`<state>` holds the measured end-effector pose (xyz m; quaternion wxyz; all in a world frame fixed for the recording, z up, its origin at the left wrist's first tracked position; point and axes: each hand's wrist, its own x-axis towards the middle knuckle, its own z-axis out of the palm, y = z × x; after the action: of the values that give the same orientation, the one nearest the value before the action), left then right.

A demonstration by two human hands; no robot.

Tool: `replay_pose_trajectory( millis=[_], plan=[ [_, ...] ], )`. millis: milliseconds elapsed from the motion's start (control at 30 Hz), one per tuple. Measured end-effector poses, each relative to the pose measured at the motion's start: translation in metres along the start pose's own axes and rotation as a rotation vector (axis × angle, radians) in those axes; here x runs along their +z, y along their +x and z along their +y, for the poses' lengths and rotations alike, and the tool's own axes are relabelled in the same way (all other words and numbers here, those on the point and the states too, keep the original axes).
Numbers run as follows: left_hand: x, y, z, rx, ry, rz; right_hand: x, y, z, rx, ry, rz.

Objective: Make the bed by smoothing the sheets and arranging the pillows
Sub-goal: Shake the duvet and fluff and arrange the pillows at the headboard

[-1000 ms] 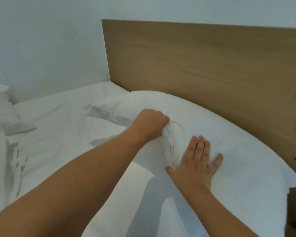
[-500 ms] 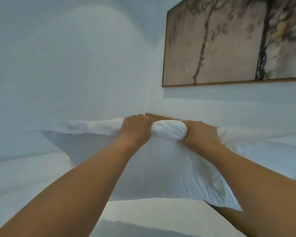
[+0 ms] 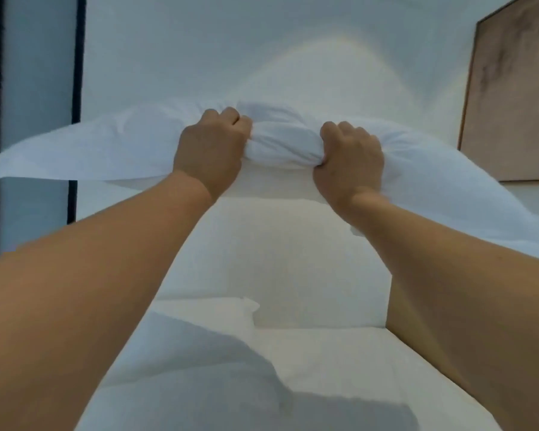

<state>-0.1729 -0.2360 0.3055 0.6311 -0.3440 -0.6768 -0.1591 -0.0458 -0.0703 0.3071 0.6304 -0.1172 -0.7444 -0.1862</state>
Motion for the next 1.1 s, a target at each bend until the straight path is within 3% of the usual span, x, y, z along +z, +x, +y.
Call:
replay_pose_trajectory(
  millis=[167,300,367,467,567,700,800,900,967,1033,1100],
  plan=[
    [0.129,-0.162,-0.074,-0.053,-0.03,-0.27,0.177,-0.133,-0.089,-0.002,0.128,-0.206],
    [0.237,-0.392,-0.087,-0.264,-0.121,-0.544,0.305,-0.32,-0.158,-0.028,0.226,-0.687],
    [0.261,-0.492,-0.073,-0.358,-0.129,-0.616,0.339,-0.416,-0.184,0.031,0.21,-0.813],
    [0.294,-0.549,-0.062,-0.316,-0.136,-0.469,0.372,-0.496,-0.202,0.129,0.108,-0.654],
    [0.314,-0.543,-0.06,-0.347,-0.118,-0.361,0.389,-0.5,-0.203,0.137,0.05,-0.495],
    [0.31,-0.544,-0.06,-0.307,-0.142,-0.312,0.381,-0.487,-0.202,0.202,0.065,-0.478],
    [0.303,-0.547,-0.057,-0.304,-0.155,-0.396,0.355,-0.477,-0.193,0.256,0.139,-0.584],
    [0.277,-0.546,-0.047,-0.337,-0.187,-0.543,0.294,-0.46,-0.182,0.331,0.4,-0.869],
    [0.243,-0.532,-0.036,-0.483,-0.265,-0.719,0.238,-0.454,-0.17,0.412,0.516,-1.066],
    [0.202,-0.51,-0.023,-0.718,-0.355,-0.886,0.178,-0.451,-0.15,0.402,0.458,-1.251],
    [0.158,-0.488,-0.005,-0.792,-0.352,-1.072,0.121,-0.454,-0.123,0.446,0.373,-1.425]
  ],
)
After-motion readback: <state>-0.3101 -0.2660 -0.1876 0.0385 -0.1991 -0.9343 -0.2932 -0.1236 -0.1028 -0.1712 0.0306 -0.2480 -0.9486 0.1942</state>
